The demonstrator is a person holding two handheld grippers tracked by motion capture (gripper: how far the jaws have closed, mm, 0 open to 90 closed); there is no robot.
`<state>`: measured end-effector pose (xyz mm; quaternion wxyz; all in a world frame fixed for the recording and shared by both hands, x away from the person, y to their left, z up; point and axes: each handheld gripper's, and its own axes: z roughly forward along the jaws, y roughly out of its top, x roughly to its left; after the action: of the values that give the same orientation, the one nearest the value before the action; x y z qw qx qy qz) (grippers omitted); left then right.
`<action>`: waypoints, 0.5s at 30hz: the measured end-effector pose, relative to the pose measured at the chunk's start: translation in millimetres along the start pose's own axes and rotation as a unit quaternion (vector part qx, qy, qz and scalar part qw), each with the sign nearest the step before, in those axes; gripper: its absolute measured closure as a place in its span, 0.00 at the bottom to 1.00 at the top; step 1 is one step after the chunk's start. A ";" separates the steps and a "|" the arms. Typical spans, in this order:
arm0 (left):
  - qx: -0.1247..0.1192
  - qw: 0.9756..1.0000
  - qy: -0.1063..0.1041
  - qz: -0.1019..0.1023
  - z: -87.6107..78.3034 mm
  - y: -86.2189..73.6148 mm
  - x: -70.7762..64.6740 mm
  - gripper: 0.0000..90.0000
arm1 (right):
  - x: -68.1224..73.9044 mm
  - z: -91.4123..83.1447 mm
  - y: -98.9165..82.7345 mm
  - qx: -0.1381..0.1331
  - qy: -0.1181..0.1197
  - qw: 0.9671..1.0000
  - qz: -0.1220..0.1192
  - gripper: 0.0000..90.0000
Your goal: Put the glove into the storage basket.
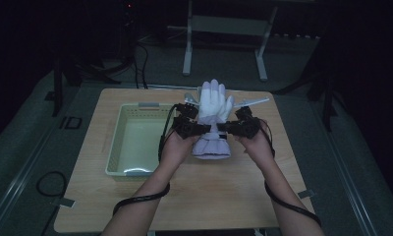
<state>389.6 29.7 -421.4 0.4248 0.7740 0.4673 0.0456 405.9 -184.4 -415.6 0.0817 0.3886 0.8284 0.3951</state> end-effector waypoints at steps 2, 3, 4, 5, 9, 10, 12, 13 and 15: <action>0.001 1.000 0.000 0.000 -5.0 -0.2 3.4 0.72 | 2.9 1.9 2.4 -0.003 0.005 1.000 0.001 0.89; 0.001 1.000 0.000 0.002 -7.5 -0.4 4.9 0.72 | 4.4 2.8 3.5 -0.003 0.009 1.000 0.004 0.89; 0.000 1.000 0.000 0.001 -9.8 -0.7 6.4 0.72 | 6.2 3.6 4.8 -0.003 0.011 1.000 0.003 0.89; 0.001 1.000 0.001 0.001 -12.3 -0.8 8.0 0.72 | 8.4 4.6 6.3 -0.004 0.011 1.000 -0.001 0.89; 0.001 1.000 0.007 0.001 -22.8 -1.3 14.9 0.72 | 18.1 10.0 14.0 -0.004 0.011 1.000 -0.007 0.89; 0.000 1.000 0.008 0.000 -25.8 -1.7 16.9 0.72 | 20.6 11.4 16.0 -0.003 0.011 1.000 -0.008 0.89; -0.002 1.000 0.010 -0.002 -31.3 -2.6 20.6 0.72 | 26.2 14.1 20.1 -0.003 0.012 1.000 -0.012 0.89; -0.002 1.000 0.011 -0.002 -35.0 -3.2 23.4 0.72 | 28.7 15.5 22.2 -0.003 0.012 1.000 -0.013 0.89; -0.001 1.000 0.012 0.001 -40.4 -4.3 27.8 0.72 | 34.1 18.4 26.0 -0.002 0.014 1.000 -0.015 0.89</action>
<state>383.3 76.6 -407.8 0.4196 0.7735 0.4717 0.0561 405.8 -139.3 -403.5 0.0772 0.3703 0.8346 0.4005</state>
